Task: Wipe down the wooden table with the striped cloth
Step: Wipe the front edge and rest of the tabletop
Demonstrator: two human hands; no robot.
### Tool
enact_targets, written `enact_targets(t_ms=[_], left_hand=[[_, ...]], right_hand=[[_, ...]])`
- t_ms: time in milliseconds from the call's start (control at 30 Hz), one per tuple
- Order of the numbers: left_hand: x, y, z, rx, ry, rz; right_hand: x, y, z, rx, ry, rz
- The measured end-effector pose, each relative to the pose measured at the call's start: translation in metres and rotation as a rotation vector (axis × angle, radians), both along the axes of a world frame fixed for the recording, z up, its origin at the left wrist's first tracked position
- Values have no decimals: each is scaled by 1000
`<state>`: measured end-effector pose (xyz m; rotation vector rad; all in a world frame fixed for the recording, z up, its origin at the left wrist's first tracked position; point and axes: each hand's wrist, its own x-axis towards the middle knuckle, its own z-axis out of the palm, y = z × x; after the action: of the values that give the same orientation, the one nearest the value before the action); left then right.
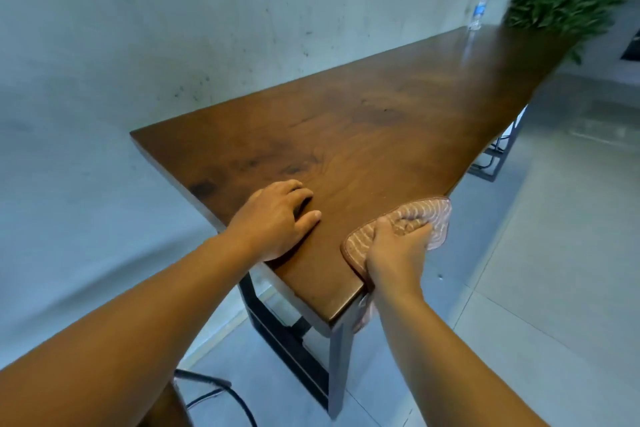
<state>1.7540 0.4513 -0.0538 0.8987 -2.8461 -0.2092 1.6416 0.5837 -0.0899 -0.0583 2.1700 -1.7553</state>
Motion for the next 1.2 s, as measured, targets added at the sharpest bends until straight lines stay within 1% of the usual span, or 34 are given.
enact_targets(t_ms=[100,200,300,367,533,633,700,833,933,1000,1067,1133,1200], left_hand=[[12,-10,-9,57,81,-3],[9,-10,-14,16,155,8],[9,-9,-15,8,196,7],[11,-9,-17,14,222,12],[13,-9,-19,29,298,24],[15,-6,-19,68,388,50],[16,-4,-18,97,416,63],[19,-5,-21,150,483,103],[22,-3,-28,154,605,203],[23,2,-29,139,690,293],[23,7,-29,158,765,377],[24,11,-28,202,798,436],[26,15,-24,255,839,477]], right_hand=[[-31,-8,4,7,17,-58],[-45,-12,6,29,26,-89],[-32,-10,5,70,71,-98],[-7,-5,3,61,139,-68],[76,18,-9,63,393,93],[102,31,-22,148,546,200],[108,38,-29,236,686,266],[107,52,-30,397,863,400],[101,60,-25,518,1018,508],[94,66,-23,555,1121,604],[83,71,-18,523,1136,706],[72,72,-11,460,1153,797],[66,70,-1,458,1152,917]])
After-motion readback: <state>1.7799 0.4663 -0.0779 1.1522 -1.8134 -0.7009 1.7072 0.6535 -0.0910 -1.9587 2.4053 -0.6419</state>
